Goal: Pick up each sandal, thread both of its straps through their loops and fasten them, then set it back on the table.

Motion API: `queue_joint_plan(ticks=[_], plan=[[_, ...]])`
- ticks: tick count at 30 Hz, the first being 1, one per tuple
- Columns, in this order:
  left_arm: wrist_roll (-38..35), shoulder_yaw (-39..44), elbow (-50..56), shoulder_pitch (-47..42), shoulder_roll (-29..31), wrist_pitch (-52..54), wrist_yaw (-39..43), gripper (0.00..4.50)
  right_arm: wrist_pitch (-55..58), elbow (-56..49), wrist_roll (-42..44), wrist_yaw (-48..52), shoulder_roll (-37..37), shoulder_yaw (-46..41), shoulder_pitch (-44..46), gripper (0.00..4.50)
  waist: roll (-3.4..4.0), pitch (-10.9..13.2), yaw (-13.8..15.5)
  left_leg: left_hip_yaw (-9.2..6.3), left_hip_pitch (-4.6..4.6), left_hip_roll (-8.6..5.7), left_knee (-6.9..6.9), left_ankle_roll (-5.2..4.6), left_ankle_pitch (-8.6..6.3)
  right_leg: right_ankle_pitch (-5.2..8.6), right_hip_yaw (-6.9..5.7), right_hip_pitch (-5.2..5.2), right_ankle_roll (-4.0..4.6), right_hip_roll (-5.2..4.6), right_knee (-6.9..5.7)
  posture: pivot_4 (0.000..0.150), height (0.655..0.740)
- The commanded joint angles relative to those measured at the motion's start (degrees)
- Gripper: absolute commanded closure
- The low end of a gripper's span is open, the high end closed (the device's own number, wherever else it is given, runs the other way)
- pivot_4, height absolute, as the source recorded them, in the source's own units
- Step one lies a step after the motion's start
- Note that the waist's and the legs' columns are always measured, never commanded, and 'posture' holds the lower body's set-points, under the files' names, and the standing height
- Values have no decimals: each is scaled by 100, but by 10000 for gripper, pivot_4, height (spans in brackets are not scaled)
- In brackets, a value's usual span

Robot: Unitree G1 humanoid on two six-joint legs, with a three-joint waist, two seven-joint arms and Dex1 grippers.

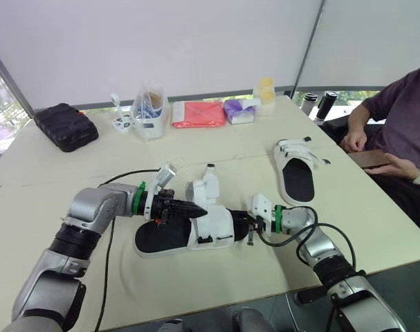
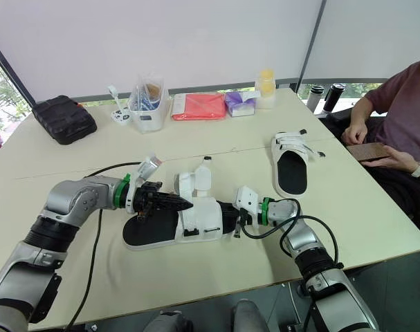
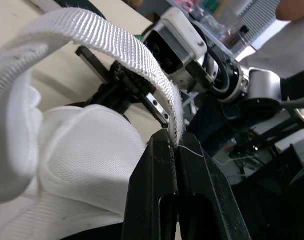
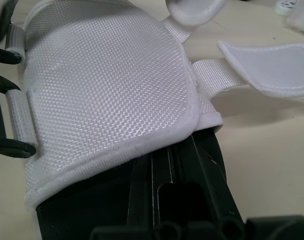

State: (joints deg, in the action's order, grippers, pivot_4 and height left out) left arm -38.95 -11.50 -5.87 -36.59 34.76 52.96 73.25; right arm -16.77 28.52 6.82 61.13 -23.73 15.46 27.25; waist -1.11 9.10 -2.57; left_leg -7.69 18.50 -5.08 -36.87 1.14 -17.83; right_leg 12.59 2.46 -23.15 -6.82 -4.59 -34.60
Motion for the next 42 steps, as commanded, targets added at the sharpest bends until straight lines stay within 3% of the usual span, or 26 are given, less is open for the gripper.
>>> queue_joint_plan(ticks=[1,12,17,20,23,29,33,37,42], plan=[[25,19,282,45,13,-33,50,44556,313,489,-488,-183,-47,198,-233,45000,0,0,-1,0,0,0,0,0,0,0,0,0,0,0,2,1500,7400],[570,-337,643,360,353,-623,389,44556,297,554,-498,-211,-5,191,-194,45000,-1,2,-5,-1,0,5,13,0,0,-2,0,3,3,-1,24,1500,7400],[442,-7,598,422,151,-655,102,44556,281,585,-505,-219,15,200,-188,45000,-3,4,-2,-1,-2,6,23,0,0,-2,0,2,4,-3,27,1500,7400],[208,337,772,487,159,-452,-66,36068,268,592,-514,-219,18,210,-206,45000,-5,7,-9,-1,-1,6,23,0,0,-2,0,2,4,-3,28,1500,7400],[-67,923,1144,724,192,-229,-547,22627,263,589,-518,-218,13,214,-229,45000,-5,7,-11,-1,-3,7,34,0,0,-2,1,-1,4,-3,32,1500,7400],[-1259,2292,2510,1712,173,844,-1734,22627,223,570,-503,-177,-29,203,-315,45000,-7,7,-23,-2,-5,9,44,0,0,-3,1,-3,3,-2,37,1500,7400],[-1581,2537,3521,2708,489,1044,-1970,22627,210,589,-504,-106,-33,238,-345,45000,-19,8,2,-3,-10,11,62,2,1,-3,3,-2,4,-4,45,1500,7400],[-1127,2209,4211,3597,1045,528,-1791,22627,188,628,-519,-16,-54,283,-359,45000,-14,12,17,1,-10,10,66,7,1,4,4,1,16,-8,51,1500,7400],[-242,1363,3948,3644,1062,-469,-1693,22627,188,683,-520,31,-52,299,-338,45000,-15,10,25,-1,-9,12,64,26,-10,6,4,7,19,-8,57,1500,7400]])
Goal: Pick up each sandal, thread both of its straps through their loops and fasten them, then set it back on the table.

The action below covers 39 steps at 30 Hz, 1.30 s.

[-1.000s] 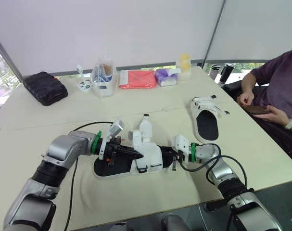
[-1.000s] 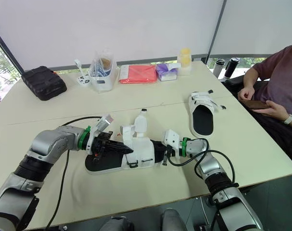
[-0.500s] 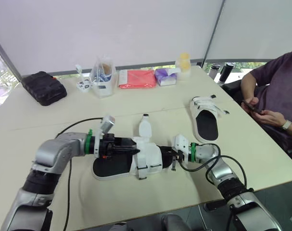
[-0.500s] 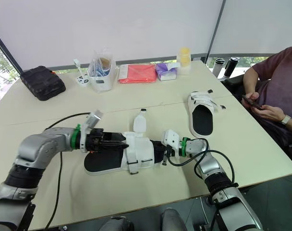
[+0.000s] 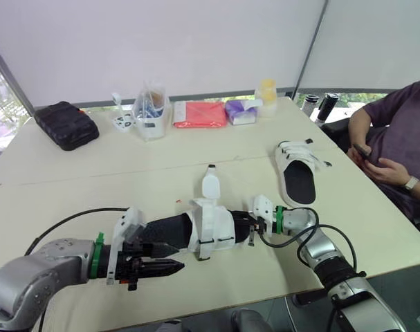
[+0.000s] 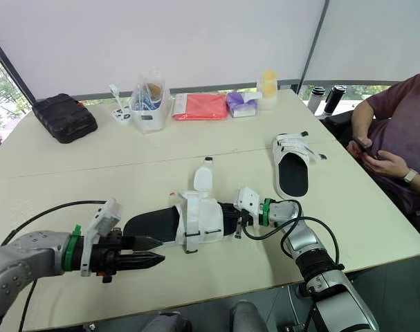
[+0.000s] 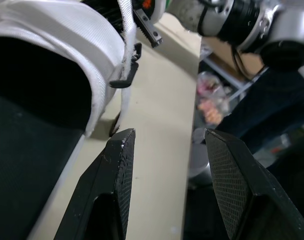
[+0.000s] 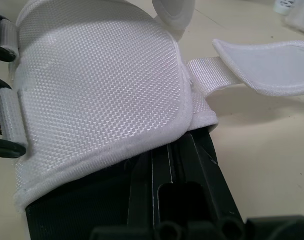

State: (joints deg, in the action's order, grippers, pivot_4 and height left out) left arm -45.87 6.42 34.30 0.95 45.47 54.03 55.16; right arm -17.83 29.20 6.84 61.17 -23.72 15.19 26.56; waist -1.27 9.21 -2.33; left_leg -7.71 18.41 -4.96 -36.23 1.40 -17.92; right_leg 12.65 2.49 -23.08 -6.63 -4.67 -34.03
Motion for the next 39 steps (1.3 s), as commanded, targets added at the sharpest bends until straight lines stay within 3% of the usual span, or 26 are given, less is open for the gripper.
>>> queue_joint_plan(ticks=[1,8,18,21,23,24,39], plan=[[563,-569,-140,-155,-20,-718,152,22627,303,619,-518,33,-52,325,-264,45000,0,1,-8,0,1,0,2,1,0,0,0,1,0,-1,3,1500,7400],[1345,-1553,-982,-648,-401,-1521,291,22627,346,576,-537,55,-37,346,-286,45000,-3,-2,-15,1,3,0,10,-9,5,1,-3,-7,5,1,3,1500,7400],[1643,-2182,-1635,-1205,-752,-1733,609,22627,393,492,-542,10,-49,344,-341,45000,-14,-10,-11,0,4,0,10,-13,7,2,-3,-6,4,1,3,1500,7400],[1742,-2251,-1753,-1315,-823,-1748,626,31016,412,459,-539,-21,-45,336,-353,45000,-17,-11,-9,0,3,0,10,-14,8,2,-3,-6,4,1,3,1500,7400],[1781,-2278,-1765,-1356,-834,-1737,634,41455,419,441,-534,-44,-43,330,-366,45000,-17,-12,-12,-1,3,0,10,-14,8,2,-3,-6,4,1,3,1500,7400],[1781,-2279,-1742,-1357,-823,-1721,642,44516,419,439,-534,-53,-43,329,-371,45000,-17,-12,-12,-1,3,0,10,-14,8,2,-3,-6,4,1,3,1500,7400],[912,-2399,-867,-1327,294,-635,1871,44516,409,499,-558,-89,-69,326,-348,45000,-13,-4,-15,-2,4,2,12,-15,8,3,-3,-9,4,2,3,1500,7400]])
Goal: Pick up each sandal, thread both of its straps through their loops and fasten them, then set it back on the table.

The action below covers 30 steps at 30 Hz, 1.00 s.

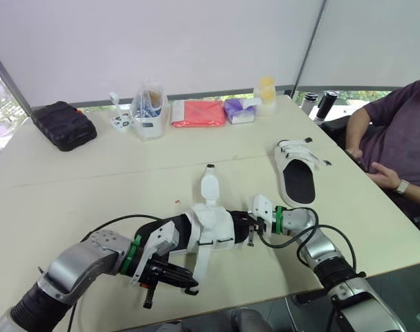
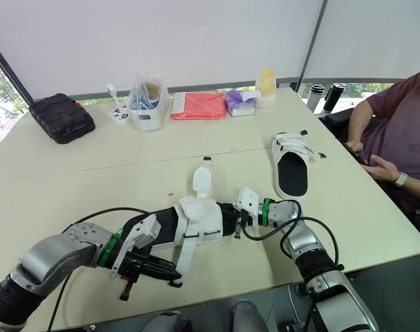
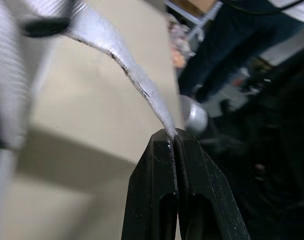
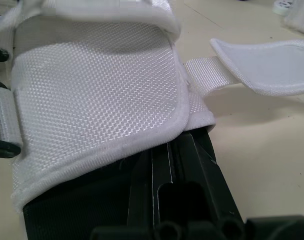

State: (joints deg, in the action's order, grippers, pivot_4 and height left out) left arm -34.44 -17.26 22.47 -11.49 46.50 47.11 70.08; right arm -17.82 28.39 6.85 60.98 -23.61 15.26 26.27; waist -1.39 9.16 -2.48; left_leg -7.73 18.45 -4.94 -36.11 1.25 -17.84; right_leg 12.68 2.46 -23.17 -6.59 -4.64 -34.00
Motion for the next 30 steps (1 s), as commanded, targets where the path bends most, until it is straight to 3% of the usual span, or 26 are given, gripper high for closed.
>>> queue_joint_plan(ticks=[1,5,11,16,23,30], plan=[[-373,-7,395,-118,267,129,543,44516,406,587,-561,-71,-81,319,-316,45000,2,2,1,0,0,0,0,0,0,0,0,-1,0,0,0,1500,7400],[-1288,333,633,-330,273,657,787,44516,408,571,-567,-82,-90,321,-335,45000,3,4,2,0,0,0,0,0,0,0,0,0,1,-1,0,1500,7400],[-2215,860,413,-797,-335,1219,150,44516,419,508,-567,-66,-130,321,-387,45000,2,4,5,0,0,0,2,0,0,1,-1,-2,1,1,0,1500,7400],[-2508,1216,-118,-1149,-872,1475,-470,44516,422,514,-570,-72,-136,326,-378,45000,-6,7,5,-1,0,-1,-1,0,0,0,-6,-2,0,2,0,1500,7400],[-2375,1513,-1079,-1306,-1397,1607,-1321,44516,423,514,-579,-79,-142,330,-354,45000,-6,6,5,-2,-1,-3,-2,0,1,-1,-8,-1,-1,6,-1,1500,7400],[-2943,2533,-2025,-1433,-2264,1967,-2706,44516,418,515,-582,-109,-135,333,-354,45000,-6,5,7,-5,-1,-6,-4,4,3,-2,-9,0,-4,6,-3,1500,7400]])
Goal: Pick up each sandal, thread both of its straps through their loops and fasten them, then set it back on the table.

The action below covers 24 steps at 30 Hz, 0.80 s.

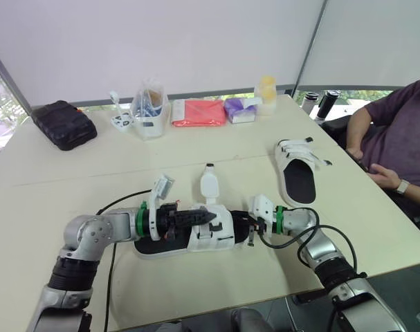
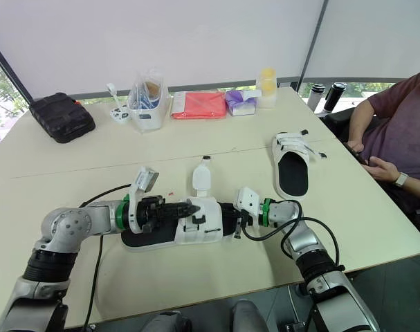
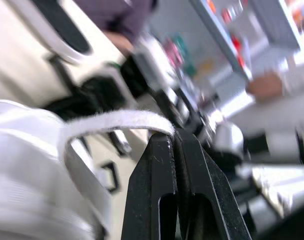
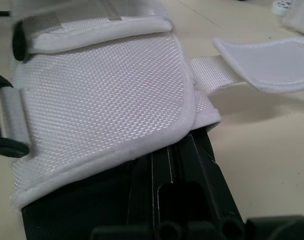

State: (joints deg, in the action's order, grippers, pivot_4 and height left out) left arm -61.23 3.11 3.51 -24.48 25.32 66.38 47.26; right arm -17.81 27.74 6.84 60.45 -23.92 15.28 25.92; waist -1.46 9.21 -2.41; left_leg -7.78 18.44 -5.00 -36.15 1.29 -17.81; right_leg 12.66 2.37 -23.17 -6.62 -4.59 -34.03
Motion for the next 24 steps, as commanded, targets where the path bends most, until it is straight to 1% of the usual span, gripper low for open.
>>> queue_joint_plan(ticks=[1,2,3,5,6,7,10,11,13,15,17,18,21,24], plan=[[-319,595,-212,-153,-211,90,-561,44516,415,583,-582,-59,-102,332,-321,45000,1,-1,0,0,-1,0,0,2,1,0,0,0,0,0,0,1500,7400],[-326,624,-227,-154,-218,130,-588,44516,414,587,-584,-64,-100,333,-321,45000,1,-1,1,0,0,0,0,3,2,0,0,0,-1,0,0,1500,7400],[-323,621,-228,-149,-198,163,-568,42120,416,593,-581,-65,-98,333,-316,45000,1,-1,1,0,0,0,0,7,4,-1,0,0,-1,1,0,1500,7400],[-316,632,-278,-147,-153,209,-527,35796,413,603,-582,-70,-96,336,-310,45000,0,-1,1,-1,0,-1,0,10,5,-1,-1,0,-1,1,0,1500,7400],[-282,645,-317,-159,-138,185,-512,30725,418,606,-577,-67,-96,334,-305,45000,1,-1,0,-1,0,-1,1,11,6,-1,-2,0,-1,2,0,1500,7400],[-255,671,-379,-184,-127,165,-518,26556,419,609,-577,-68,-97,333,-302,45000,2,-2,0,-1,-1,-1,1,12,6,-1,-2,0,-1,2,-1,1500,7400],[-65,652,-482,-254,5,-32,-297,9893,425,623,-579,-78,-90,332,-292,45000,1,-2,-4,-1,-1,-2,1,12,6,-1,-3,1,0,2,0,1500,7400],[86,629,-557,-337,68,-188,-221,5190,427,629,-580,-82,-87,334,-289,45000,1,-2,-1,0,-1,-2,2,13,6,-1,-3,0,0,3,0,1500,7400],[350,584,-683,-516,164,-495,-45,5190,423,635,-578,-84,-93,328,-288,45000,-4,0,3,-1,0,-2,1,16,8,-1,-5,0,0,3,-1,1500,7400],[812,361,-721,-694,301,-968,203,5190,422,633,-577,-88,-97,323,-290,45000,-4,0,1,-4,0,-2,1,21,11,-2,-7,1,2,2,-1,1500,7400],[1565,-276,-479,-928,599,-1665,731,5190,424,633,-576,-90,-107,318,-292,45000,-6,-1,-2,-3,0,-3,2,22,11,-2,-7,2,2,1,0,1500,7400],[1822,-555,-357,-1034,704,-1904,978,5190,424,635,-576,-86,-113,316,-293,45000,-7,0,-1,-3,0,-3,3,22,11,-2,-7,2,2,1,1,1500,7400],[2200,-1137,-286,-1387,840,-2285,1714,5190,413,667,-583,-79,-121,317,-281,45000,-6,-1,3,0,1,-4,3,24,11,-2,-6,3,3,0,1,1500,7400],[2620,-1688,-582,-1823,795,-2703,2468,5190,404,717,-597,-71,-110,330,-249,45000,-5,0,-6,-1,2,-4,2,23,11,-2,-7,2,3,0,1,1500,7400]])
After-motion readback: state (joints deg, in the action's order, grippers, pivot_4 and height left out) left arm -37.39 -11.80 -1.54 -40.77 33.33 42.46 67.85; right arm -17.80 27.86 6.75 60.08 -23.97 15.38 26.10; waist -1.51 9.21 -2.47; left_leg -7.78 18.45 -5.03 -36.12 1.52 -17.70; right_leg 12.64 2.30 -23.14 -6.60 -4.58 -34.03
